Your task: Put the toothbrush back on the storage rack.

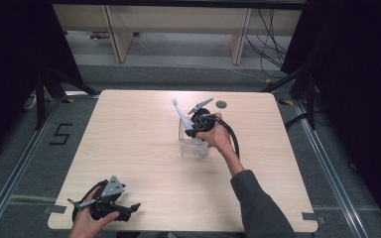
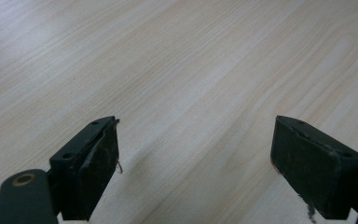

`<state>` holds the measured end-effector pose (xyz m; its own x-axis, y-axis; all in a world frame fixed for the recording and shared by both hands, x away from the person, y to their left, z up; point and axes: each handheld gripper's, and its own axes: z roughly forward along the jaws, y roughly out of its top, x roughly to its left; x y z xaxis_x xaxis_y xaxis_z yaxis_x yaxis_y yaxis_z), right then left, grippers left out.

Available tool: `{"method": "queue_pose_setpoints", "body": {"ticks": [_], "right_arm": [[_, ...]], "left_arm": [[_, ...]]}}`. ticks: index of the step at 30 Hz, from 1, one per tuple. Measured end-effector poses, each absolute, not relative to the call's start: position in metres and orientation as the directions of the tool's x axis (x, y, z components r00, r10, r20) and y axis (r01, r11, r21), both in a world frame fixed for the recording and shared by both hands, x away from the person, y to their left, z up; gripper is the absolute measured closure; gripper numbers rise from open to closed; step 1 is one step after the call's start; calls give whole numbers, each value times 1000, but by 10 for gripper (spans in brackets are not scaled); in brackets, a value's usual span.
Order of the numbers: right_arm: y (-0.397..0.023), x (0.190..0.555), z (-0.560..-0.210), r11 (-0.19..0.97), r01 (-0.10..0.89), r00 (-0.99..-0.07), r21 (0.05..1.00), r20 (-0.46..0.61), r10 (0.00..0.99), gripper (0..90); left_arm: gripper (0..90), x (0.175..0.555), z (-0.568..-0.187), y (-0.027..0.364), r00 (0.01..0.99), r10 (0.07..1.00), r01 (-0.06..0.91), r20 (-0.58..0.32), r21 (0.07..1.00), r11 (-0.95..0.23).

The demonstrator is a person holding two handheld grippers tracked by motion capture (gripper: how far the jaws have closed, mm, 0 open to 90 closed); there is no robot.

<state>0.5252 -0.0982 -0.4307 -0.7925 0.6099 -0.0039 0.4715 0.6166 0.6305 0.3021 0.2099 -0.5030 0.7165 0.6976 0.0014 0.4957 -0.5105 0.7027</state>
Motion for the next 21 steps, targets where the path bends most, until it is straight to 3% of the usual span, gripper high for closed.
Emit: {"method": "queue_pose_setpoints", "body": {"ticks": [10, 13, 18, 21], "right_arm": [[-98, 526, -432, 622, 470, -791, 626, -14, 612, 662], [-96, 522, -431, 574, 564, -736, 593, 46, 676, 656], [-99, 524, -429, 591, 501, -771, 633, 16, 636, 629], [-100, 522, -426, 574, 517, -761, 635, 34, 648, 622]], "left_arm": [[149, 302, -503, 209, 716, 698, 494, -3, 708, -504], [149, 302, -503, 209, 716, 699, 495, -7, 710, -500], [149, 302, -503, 209, 720, 694, 487, -3, 715, -502], [149, 303, -503, 210, 723, 691, 480, 6, 715, -509]]}}
